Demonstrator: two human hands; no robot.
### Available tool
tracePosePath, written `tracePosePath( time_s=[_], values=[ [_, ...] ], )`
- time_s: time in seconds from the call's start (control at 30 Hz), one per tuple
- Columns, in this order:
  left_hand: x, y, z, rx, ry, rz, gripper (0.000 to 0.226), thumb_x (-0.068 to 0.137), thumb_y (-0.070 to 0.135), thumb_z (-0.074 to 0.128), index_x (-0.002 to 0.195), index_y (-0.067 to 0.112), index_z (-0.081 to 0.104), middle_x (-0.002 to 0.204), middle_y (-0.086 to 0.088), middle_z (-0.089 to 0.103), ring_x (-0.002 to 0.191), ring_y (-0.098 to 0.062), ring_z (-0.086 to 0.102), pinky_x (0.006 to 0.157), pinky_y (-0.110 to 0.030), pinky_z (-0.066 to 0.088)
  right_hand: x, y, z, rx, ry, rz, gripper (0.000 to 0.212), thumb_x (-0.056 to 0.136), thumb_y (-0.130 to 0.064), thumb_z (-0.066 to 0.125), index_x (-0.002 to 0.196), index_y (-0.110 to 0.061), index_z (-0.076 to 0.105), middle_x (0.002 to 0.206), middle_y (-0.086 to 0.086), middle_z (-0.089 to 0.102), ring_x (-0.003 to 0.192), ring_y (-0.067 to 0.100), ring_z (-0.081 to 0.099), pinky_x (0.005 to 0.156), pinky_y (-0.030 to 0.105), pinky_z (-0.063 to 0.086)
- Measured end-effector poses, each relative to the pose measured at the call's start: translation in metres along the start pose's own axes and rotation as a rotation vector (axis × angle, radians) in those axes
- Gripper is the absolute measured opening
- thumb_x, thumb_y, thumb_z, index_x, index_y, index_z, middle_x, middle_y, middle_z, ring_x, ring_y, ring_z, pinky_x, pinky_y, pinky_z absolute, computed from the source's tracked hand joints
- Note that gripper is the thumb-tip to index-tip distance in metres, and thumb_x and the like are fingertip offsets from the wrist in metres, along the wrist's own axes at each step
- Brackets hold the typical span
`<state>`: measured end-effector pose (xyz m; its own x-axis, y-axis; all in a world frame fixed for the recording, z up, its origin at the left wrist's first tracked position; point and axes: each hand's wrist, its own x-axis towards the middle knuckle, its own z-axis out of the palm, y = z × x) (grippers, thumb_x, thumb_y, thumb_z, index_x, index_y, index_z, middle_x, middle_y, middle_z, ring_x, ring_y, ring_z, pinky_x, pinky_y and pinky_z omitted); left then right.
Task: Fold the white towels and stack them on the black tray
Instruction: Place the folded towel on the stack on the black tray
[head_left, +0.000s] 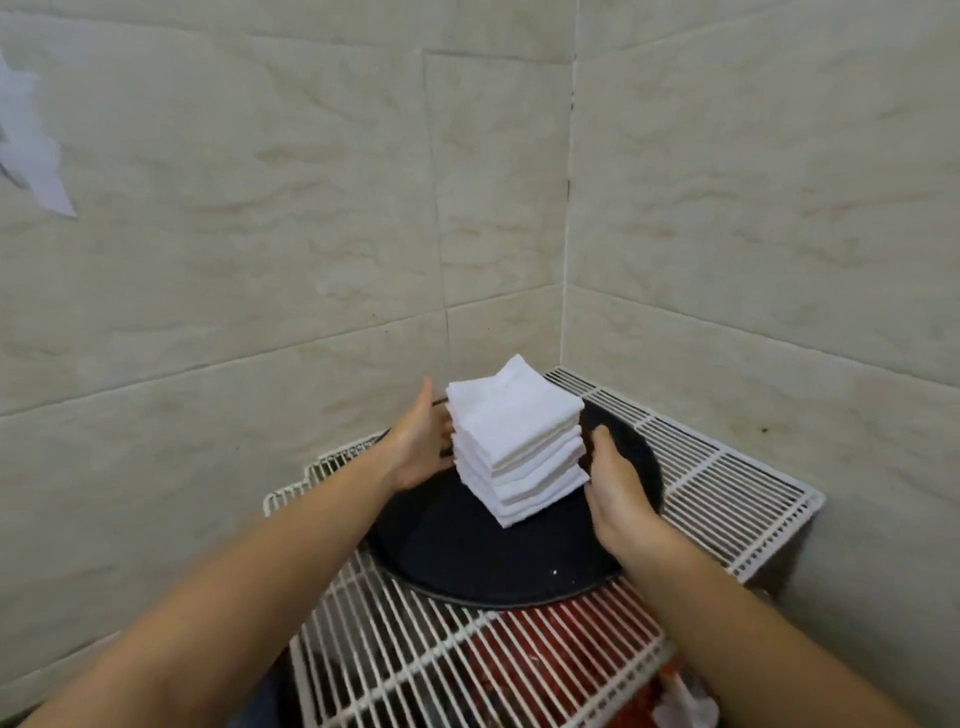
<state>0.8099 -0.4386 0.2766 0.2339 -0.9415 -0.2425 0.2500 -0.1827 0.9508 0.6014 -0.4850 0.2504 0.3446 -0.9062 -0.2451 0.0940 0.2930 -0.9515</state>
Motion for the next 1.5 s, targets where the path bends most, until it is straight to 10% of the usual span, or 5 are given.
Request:
tracePosePath(
  time_s=[0.83, 1.03, 1.17, 1.33, 1.5],
  values=[
    [0.042, -0.008, -0.010, -0.074, -0.363, -0.071, 0.047, 0.099, 0.046, 0.033, 0.120, 0.015, 0.062, 0.120, -0.007, 0.067, 0.108, -0.021, 0.063, 0.088, -0.034, 0.049, 0.010, 0.001, 0.088, -0.054, 0.655, -0.138, 0.052, 0.103, -0.036, 0.012, 0.153, -0.021, 0.005, 0.161, 0.001, 0.005, 0.149, 0.021, -0.005, 0.118, 0.046, -0.006],
    [0.024, -0.012, -0.009, -0.108, -0.116, -0.032, 0.063, 0.098, 0.057, 0.017, 0.131, 0.019, 0.053, 0.132, -0.005, 0.058, 0.119, -0.020, 0.055, 0.099, -0.034, 0.042, 0.008, 0.000, 0.061, 0.156, 0.503, -0.070, 0.075, 0.086, -0.071, 0.020, 0.145, -0.029, 0.035, 0.147, -0.003, 0.041, 0.137, 0.023, 0.036, 0.116, 0.044, 0.026],
    [0.001, -0.020, -0.003, -0.234, 0.146, -0.006, 0.066, 0.098, 0.057, 0.018, 0.150, 0.017, 0.020, 0.157, -0.002, 0.023, 0.144, -0.016, 0.025, 0.119, -0.033, 0.017, 0.018, -0.030, 0.018, 0.097, 0.316, 0.007, 0.039, 0.100, -0.044, 0.025, 0.080, -0.020, 0.049, 0.082, 0.001, 0.053, 0.071, 0.016, 0.051, 0.066, 0.029, 0.042],
    [-0.037, -0.034, 0.038, -0.288, 0.349, -0.024, 0.059, 0.100, 0.050, 0.024, 0.145, 0.013, 0.034, 0.150, 0.000, 0.037, 0.138, -0.016, 0.034, 0.101, -0.024, 0.028, 0.046, -0.054, 0.009, -0.080, -0.104, 0.080, 0.059, 0.098, -0.054, 0.015, 0.119, -0.018, 0.058, 0.115, 0.007, 0.061, 0.095, 0.021, 0.058, 0.072, 0.029, 0.042],
    [-0.041, -0.040, 0.073, -0.411, 0.479, -0.062, 0.057, 0.097, 0.055, 0.027, 0.124, 0.017, 0.059, 0.121, -0.003, 0.063, 0.104, -0.025, 0.062, 0.085, -0.035, 0.048, 0.060, -0.057, 0.012, -0.168, -0.352, 0.180, 0.071, 0.092, -0.067, 0.024, 0.079, -0.017, 0.073, 0.087, 0.009, 0.072, 0.088, 0.026, 0.062, 0.075, 0.033, 0.047]
  ],
)
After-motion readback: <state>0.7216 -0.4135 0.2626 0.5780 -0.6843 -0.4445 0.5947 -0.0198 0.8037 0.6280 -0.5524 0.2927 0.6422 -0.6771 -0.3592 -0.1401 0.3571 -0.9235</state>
